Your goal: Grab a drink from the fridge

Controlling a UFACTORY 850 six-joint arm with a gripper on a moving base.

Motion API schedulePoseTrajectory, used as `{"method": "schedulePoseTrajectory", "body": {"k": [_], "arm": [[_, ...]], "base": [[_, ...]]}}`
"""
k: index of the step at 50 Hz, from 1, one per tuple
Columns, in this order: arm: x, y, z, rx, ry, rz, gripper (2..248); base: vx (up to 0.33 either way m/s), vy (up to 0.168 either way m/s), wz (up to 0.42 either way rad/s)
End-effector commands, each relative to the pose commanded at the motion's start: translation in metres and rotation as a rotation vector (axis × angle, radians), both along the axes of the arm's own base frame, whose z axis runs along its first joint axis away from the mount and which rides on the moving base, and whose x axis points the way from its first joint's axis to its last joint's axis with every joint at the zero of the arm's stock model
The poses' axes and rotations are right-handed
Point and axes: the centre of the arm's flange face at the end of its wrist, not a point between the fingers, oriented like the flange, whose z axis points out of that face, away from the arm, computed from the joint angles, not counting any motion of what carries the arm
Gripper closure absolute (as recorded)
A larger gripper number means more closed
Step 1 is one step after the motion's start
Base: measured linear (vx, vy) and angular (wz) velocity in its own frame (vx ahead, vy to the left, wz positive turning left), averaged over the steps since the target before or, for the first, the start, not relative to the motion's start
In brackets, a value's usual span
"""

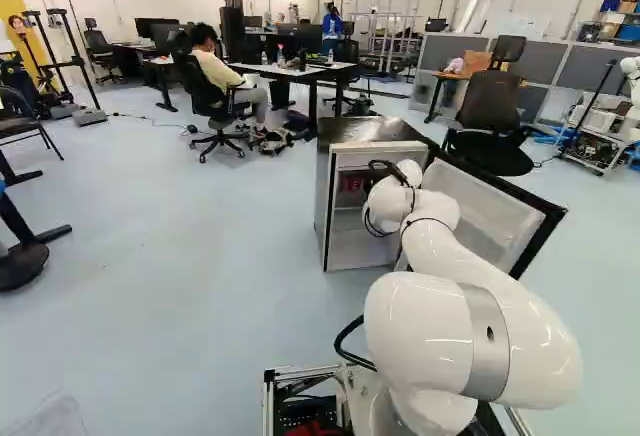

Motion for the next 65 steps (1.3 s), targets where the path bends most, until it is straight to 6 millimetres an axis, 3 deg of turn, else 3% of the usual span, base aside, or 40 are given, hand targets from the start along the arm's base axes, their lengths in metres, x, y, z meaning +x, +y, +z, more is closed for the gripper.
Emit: {"method": "schedulePoseTrajectory", "body": {"k": [65], "arm": [[0.012,0.006,-0.007,-0.024,-0.065,0.012,86]], "base": [[0.000,0.000,0.000]]}}
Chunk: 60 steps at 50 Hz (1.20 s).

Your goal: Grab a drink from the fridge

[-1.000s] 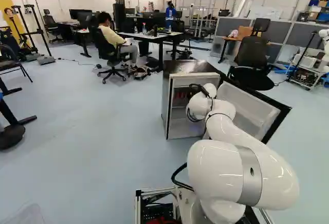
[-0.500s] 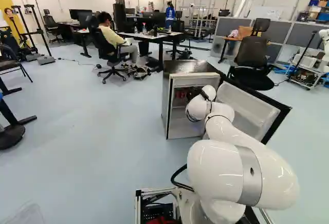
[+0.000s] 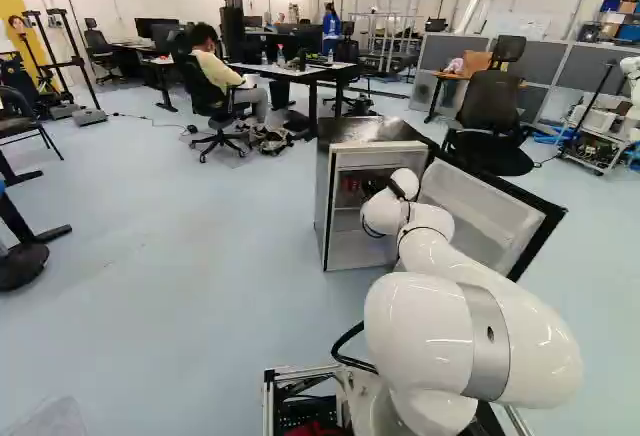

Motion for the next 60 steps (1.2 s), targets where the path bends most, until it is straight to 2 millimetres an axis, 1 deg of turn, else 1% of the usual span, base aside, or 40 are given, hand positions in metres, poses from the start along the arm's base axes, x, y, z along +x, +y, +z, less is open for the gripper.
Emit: {"method": "schedulePoseTrajectory", "body": {"k": [41,60], "arm": [[0.0061,0.0045,-0.0003,-0.001,0.015,0.004,86],[0.0067,0.0003,-0.0001,0.000,0.030,-0.003,86]], "base": [[0.000,0.000,0.000],[0.000,0.000,0.000]]}}
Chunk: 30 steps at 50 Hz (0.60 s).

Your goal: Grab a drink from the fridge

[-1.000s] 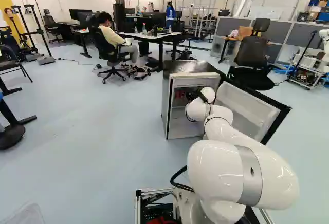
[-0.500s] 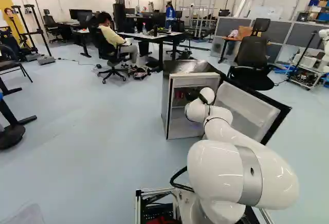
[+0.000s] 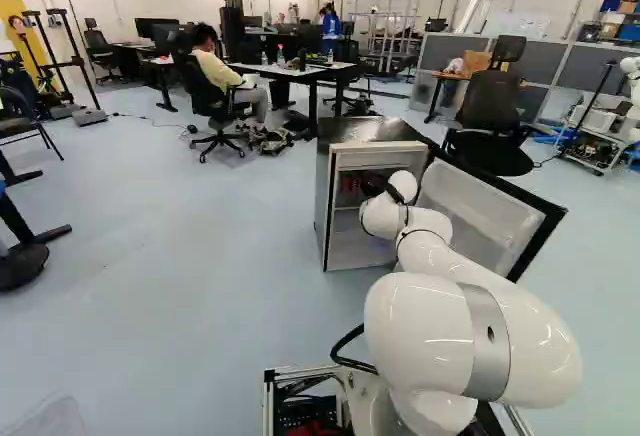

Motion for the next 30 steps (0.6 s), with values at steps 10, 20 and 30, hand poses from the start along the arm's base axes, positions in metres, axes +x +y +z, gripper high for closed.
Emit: {"method": "schedulePoseTrajectory", "body": {"k": [10,20,30], "arm": [[0.0000,-0.0034,0.0004,0.001,0.008,-0.005,86],[0.0016,-0.0022,0.0007,0.002,0.017,-0.004,86],[0.0034,-0.0007,0.0009,0.003,0.030,-0.004,86]], "base": [[0.000,0.000,0.000],[0.000,0.000,0.000],[0.000,0.000,0.000]]}}
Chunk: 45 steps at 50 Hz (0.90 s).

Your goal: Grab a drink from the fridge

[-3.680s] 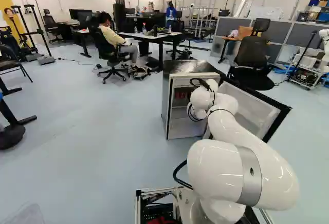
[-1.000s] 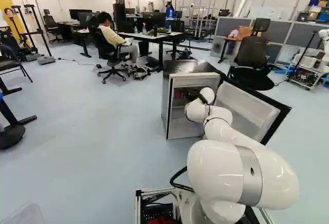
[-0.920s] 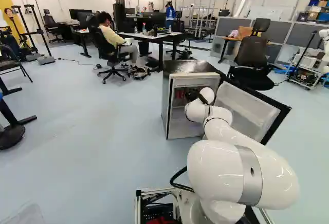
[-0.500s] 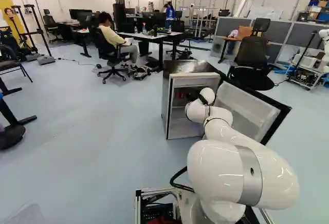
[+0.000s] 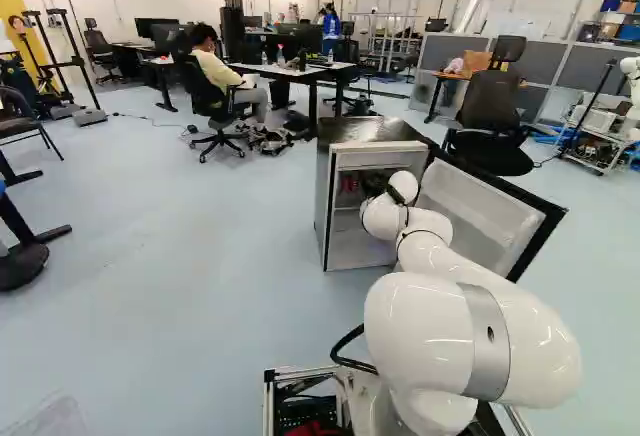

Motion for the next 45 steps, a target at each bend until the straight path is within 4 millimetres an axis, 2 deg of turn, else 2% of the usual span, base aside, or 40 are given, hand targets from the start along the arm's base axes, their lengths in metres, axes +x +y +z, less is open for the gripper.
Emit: {"method": "schedulePoseTrajectory", "body": {"k": [28,29,34,35,39,40,45], "arm": [[0.0022,0.0018,0.0004,0.001,0.013,0.001,86],[0.0022,0.0018,0.0004,0.001,0.013,0.001,104],[0.0022,0.0018,0.0004,0.001,0.013,0.001,104],[0.0022,0.0018,0.0004,0.001,0.013,0.001,142],[0.0022,0.0018,0.0004,0.001,0.013,0.001,142],[0.0022,0.0018,0.0004,0.001,0.013,0.001,158],[0.0022,0.0018,0.0004,0.001,0.013,0.001,158]], "base": [[0.000,0.000,0.000],[0.000,0.000,0.000],[0.000,0.000,0.000],[0.000,0.000,0.000],[0.000,0.000,0.000],[0.000,0.000,0.000],[0.000,0.000,0.000]]}}
